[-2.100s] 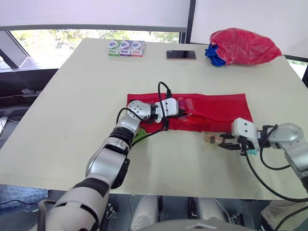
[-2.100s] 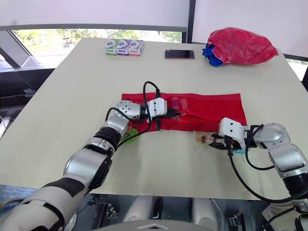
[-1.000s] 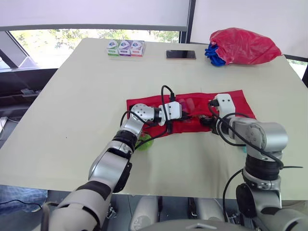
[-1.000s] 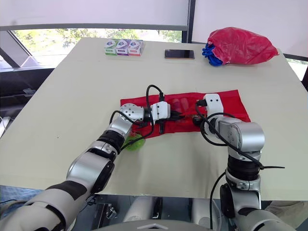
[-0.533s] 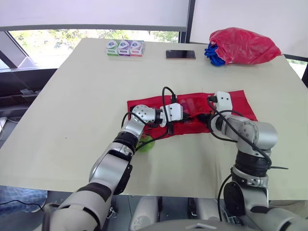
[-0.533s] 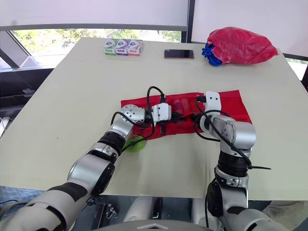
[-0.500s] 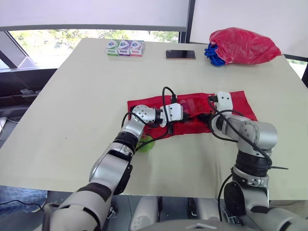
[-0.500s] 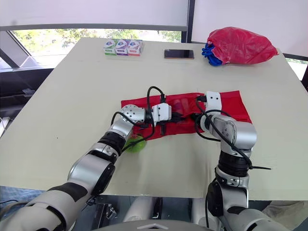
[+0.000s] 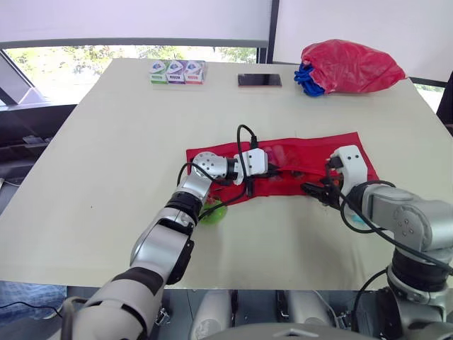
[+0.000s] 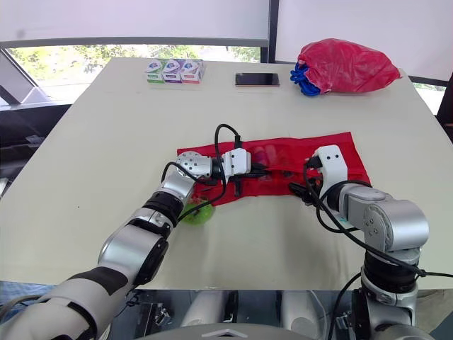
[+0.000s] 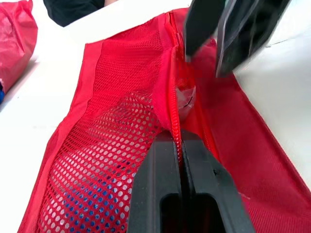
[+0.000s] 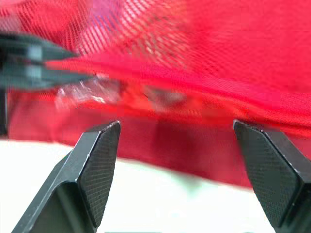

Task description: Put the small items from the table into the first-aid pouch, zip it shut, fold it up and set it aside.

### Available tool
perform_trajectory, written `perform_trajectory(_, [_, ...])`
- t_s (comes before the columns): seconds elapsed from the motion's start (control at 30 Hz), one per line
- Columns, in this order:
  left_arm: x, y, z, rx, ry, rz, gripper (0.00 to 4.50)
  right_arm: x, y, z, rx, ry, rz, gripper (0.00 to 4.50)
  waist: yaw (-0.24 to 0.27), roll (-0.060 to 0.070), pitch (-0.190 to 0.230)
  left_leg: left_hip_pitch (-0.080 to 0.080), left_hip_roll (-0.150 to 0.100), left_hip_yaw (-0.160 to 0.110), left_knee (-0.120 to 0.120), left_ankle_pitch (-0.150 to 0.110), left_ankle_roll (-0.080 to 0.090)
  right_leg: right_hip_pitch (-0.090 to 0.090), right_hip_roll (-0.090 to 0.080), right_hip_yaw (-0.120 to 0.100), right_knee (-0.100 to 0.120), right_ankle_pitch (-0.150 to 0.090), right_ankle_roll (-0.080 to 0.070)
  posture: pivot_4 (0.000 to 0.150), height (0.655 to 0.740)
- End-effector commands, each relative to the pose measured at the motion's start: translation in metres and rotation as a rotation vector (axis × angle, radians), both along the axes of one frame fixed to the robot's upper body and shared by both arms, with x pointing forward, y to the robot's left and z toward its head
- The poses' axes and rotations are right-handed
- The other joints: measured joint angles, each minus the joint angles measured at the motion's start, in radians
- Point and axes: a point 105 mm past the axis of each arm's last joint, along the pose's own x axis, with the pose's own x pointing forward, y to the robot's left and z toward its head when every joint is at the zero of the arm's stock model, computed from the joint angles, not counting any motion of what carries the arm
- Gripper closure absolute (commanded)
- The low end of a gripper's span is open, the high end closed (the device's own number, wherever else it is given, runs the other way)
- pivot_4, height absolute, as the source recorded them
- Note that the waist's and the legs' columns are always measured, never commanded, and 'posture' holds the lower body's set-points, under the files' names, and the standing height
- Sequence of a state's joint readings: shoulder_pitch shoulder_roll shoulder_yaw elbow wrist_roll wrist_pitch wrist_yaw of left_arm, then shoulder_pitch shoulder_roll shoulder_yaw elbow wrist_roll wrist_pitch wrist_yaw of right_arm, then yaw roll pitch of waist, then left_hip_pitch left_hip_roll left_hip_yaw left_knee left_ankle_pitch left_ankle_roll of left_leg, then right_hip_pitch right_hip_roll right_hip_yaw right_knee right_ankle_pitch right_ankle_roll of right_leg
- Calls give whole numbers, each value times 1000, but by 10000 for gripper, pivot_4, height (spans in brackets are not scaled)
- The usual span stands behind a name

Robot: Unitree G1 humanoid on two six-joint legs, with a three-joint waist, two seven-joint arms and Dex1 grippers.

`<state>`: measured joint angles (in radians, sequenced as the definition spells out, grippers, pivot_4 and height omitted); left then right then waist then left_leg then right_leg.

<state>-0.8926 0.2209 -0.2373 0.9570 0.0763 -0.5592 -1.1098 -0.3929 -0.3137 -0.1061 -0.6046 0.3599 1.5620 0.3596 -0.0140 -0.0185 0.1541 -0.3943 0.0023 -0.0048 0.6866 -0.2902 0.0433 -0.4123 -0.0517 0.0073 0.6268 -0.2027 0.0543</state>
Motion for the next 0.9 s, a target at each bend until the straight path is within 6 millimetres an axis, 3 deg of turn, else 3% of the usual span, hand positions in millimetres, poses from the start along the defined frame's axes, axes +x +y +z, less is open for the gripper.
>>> perform_trajectory(0.03, [0, -7, 12, -20, -34, -30, 45000, 11, 8, 6, -7, -71, 8, 32804, 0, 0, 0, 0, 0, 0, 0, 0, 0, 0, 0, 0, 0, 0, 0, 1500, 7400])
perform_trajectory(0.13, [-1, -7, 12, -18, -36, -33, 45000, 23, 10, 3, -31, -123, -2, 44051, 1, 0, 0, 0, 0, 0, 0, 0, 0, 0, 0, 0, -1, 0, 0, 1500, 7400])
perform_trajectory(0.37, [-2, -3, 10, -10, -41, -37, 45000, 51, 20, 5, -53, -320, -33, 44051, 0, 0, 0, 0, -1, 1, 0, 0, 0, 0, 0, 0, -1, 0, 0, 1500, 7400])
perform_trajectory(0.5, [-3, -3, 9, -7, -42, -39, 45000, 54, 23, 7, -8, -394, -37, 44051, 0, 0, 0, 0, -1, 1, 0, 0, 0, 0, 0, 0, -1, 0, 0, 1500, 7400])
perform_trajectory(0.63, [-4, -3, 8, -6, -39, -39, 45000, 43, 24, 6, 22, -414, 16, 44051, 2, 0, 0, 0, -1, 1, 0, 0, 0, 0, 0, 0, -1, 0, 0, 1500, 7400])
perform_trajectory(0.8, [-1, 0, 9, -4, -40, -27, 45000, 15, 16, 2, 47, -401, 139, 44051, 3, 0, 0, -1, 0, 1, 0, 0, 0, 0, -1, 0, -1, 0, 0, 1500, 7400])
perform_trajectory(0.9, [3, 10, 9, -7, -30, 7, 45000, 0, 1, 15, 67, -484, 161, 44051, 3, 0, 0, 0, 0, 1, 0, 0, 0, 0, 0, 0, -1, 0, 0, 1500, 7400])
